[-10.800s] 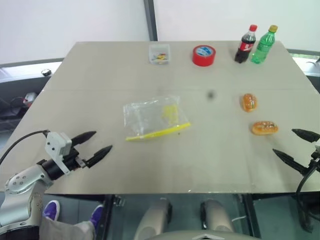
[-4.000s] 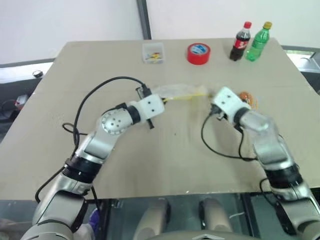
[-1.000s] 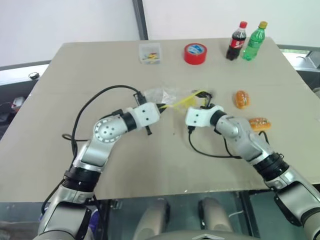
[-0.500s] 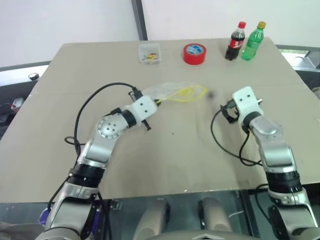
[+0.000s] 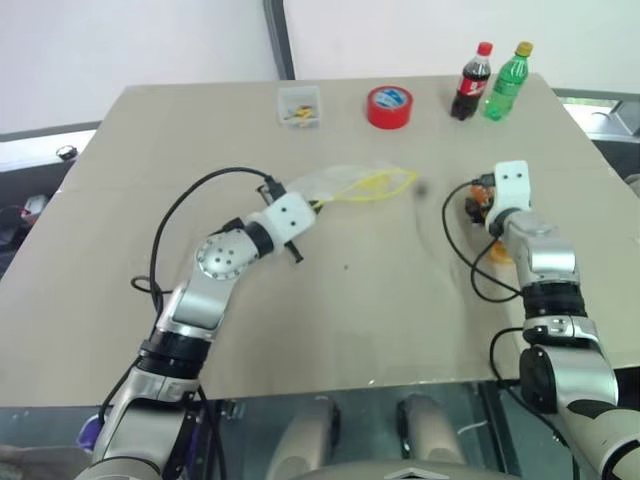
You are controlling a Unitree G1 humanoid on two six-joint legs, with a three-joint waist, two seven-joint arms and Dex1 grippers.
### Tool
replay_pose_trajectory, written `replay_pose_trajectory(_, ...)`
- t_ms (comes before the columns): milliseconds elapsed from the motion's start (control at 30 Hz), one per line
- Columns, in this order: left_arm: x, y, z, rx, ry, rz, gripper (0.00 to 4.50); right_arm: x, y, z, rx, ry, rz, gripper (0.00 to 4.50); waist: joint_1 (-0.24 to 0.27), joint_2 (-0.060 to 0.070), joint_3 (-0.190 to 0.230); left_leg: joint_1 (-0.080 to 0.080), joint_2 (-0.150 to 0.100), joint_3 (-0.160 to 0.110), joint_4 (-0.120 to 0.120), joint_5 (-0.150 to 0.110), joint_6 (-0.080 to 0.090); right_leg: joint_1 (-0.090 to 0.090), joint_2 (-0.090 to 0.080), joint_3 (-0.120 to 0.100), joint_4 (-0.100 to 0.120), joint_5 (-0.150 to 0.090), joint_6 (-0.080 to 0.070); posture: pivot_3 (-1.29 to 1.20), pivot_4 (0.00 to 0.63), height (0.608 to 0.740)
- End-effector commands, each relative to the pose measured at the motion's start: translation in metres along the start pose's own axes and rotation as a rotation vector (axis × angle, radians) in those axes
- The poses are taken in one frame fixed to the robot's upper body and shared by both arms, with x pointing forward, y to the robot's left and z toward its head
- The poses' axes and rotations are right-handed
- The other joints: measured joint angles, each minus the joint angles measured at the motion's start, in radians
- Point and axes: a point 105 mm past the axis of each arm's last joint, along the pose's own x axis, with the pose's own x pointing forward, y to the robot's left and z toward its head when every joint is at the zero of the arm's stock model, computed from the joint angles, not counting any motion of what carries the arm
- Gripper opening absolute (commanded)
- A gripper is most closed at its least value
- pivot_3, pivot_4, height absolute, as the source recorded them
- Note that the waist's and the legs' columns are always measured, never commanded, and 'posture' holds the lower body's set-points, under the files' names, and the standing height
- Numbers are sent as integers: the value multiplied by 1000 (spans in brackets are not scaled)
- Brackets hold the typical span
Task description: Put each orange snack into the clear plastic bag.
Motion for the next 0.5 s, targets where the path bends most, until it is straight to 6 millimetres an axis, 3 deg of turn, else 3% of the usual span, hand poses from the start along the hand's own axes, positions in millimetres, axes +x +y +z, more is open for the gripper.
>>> replay_pose_trajectory(33,-5,10,11,23,-33,46,0,-11,7,35,-88,-180,67,1696,0,0,0,0,0,0,0,0,0,0,0,0,0,0,0,0,150,740)
replay_pose_trajectory(167,-5,10,12,32,-35,47,0,-45,43,53,-165,-298,290,1696,-1,0,0,0,0,0,0,0,0,0,0,0,0,0,0,0,150,740)
replay_pose_trajectory(333,-3,9,14,50,-37,35,0,-105,105,63,-236,-374,623,1696,3,0,0,0,1,0,1,0,0,0,0,0,0,0,0,0,150,740)
replay_pose_trajectory(400,-1,8,17,63,-50,25,0,-113,122,66,-250,-380,660,1696,6,0,0,0,0,-1,2,0,1,1,0,-1,0,0,0,0,150,740)
replay_pose_trajectory(500,0,3,24,83,-86,2,0,-109,140,63,-269,-335,680,1696,3,0,0,0,0,-1,2,0,0,1,0,-1,1,0,0,0,150,740)
